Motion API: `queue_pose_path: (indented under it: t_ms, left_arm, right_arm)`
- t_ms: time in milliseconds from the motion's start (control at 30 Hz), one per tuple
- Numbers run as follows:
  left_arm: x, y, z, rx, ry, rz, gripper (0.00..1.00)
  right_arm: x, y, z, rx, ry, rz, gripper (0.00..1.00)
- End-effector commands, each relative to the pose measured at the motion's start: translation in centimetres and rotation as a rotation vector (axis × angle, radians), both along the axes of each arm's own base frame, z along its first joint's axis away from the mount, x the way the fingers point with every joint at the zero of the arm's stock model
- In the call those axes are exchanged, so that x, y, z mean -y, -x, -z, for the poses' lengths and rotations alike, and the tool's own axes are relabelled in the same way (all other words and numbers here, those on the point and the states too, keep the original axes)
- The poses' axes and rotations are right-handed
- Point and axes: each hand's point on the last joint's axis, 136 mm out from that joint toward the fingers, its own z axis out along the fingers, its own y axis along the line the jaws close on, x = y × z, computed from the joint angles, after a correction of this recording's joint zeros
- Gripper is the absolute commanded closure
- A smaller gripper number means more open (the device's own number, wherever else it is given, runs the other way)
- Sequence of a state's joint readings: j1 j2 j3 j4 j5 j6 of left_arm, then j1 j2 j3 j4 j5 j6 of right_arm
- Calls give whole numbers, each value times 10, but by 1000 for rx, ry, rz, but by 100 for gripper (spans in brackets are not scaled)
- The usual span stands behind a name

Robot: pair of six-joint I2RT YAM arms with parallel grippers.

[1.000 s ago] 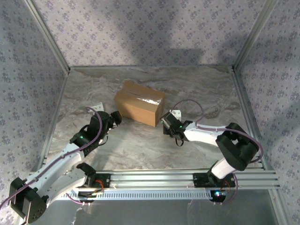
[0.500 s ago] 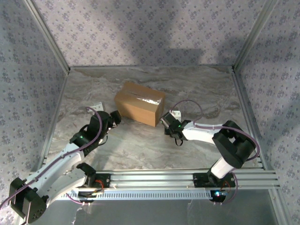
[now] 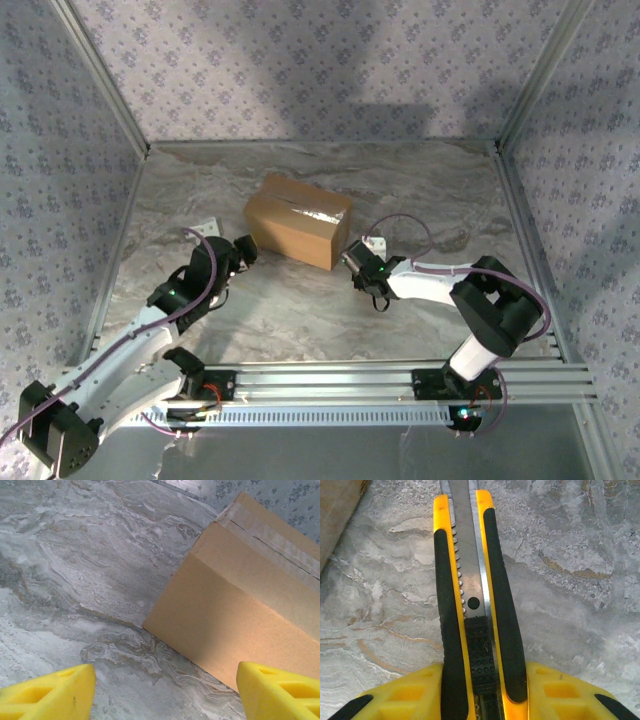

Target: Unpack the express box

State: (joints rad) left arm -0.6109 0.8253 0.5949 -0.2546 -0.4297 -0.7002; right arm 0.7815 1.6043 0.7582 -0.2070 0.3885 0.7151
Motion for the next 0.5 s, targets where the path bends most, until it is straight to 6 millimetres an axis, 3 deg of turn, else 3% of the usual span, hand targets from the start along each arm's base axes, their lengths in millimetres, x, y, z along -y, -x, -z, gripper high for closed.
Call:
queue_pose_path:
  t_ms: [0,200,467]
  left_arm:
    - [-3,0,-18,37,-9,-10,25]
    - [0,0,-25,40,-8,9,25]
    - [21,0,-45,53,51,109,29]
  right_arm:
    - [4,5,2,-29,13,6,66]
    - [8,6,-17,-3,13,2,67]
    - [15,6,-65,65,10,-46,67]
